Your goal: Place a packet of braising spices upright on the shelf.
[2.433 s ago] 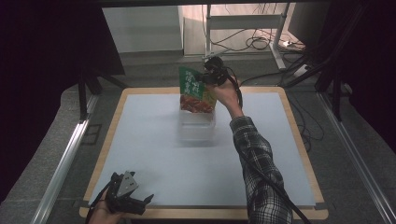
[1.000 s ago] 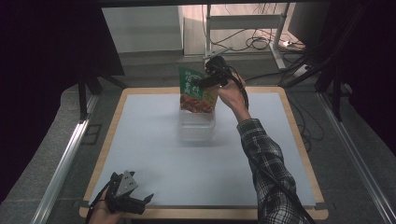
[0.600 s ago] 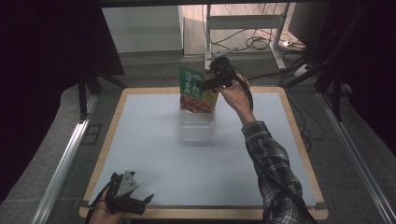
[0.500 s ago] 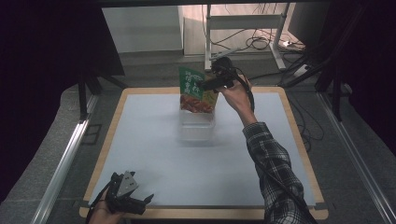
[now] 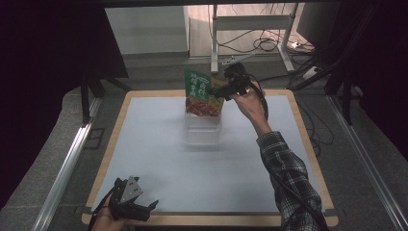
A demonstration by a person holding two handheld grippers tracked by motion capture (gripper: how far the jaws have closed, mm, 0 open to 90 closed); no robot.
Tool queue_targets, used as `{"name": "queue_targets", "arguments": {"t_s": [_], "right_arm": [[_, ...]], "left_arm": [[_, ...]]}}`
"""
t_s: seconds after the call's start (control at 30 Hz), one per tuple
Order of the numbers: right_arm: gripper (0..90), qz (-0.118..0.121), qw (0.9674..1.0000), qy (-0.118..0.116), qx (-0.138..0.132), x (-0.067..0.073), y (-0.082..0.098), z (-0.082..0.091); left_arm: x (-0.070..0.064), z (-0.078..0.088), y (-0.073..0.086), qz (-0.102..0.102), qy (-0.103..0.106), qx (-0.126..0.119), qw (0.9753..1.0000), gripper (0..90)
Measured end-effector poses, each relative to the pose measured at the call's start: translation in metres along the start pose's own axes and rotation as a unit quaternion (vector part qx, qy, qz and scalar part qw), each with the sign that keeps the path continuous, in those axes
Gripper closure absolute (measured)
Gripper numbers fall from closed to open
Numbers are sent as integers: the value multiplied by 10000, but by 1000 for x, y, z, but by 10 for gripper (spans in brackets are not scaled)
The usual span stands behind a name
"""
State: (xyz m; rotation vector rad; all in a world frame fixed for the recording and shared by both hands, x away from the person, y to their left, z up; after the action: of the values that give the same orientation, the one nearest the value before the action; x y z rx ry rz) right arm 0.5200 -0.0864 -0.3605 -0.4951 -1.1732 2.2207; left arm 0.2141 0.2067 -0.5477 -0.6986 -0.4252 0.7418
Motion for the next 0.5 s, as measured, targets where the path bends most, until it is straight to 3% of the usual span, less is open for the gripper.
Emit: {"name": "queue_targets", "arguments": {"t_s": [0.5], "right_arm": [[0,-204,9998,-33,33,4,22,8]], "left_arm": [[-1,-1,0,-39,-13,32,10000,2]]}}
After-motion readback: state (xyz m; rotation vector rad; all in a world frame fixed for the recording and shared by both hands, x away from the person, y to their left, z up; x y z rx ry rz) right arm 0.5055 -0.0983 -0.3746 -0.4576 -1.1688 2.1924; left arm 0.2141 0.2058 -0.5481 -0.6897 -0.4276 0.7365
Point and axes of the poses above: each handheld gripper's, and its own axes: z roughly backward along the jaws, y roughly out of its underside, x roughly to its left, the point moved 3 cm from there along -z, roughly forward along the jaws, and after that the axes turned 2 degrees about y, right-handed, at the moved point
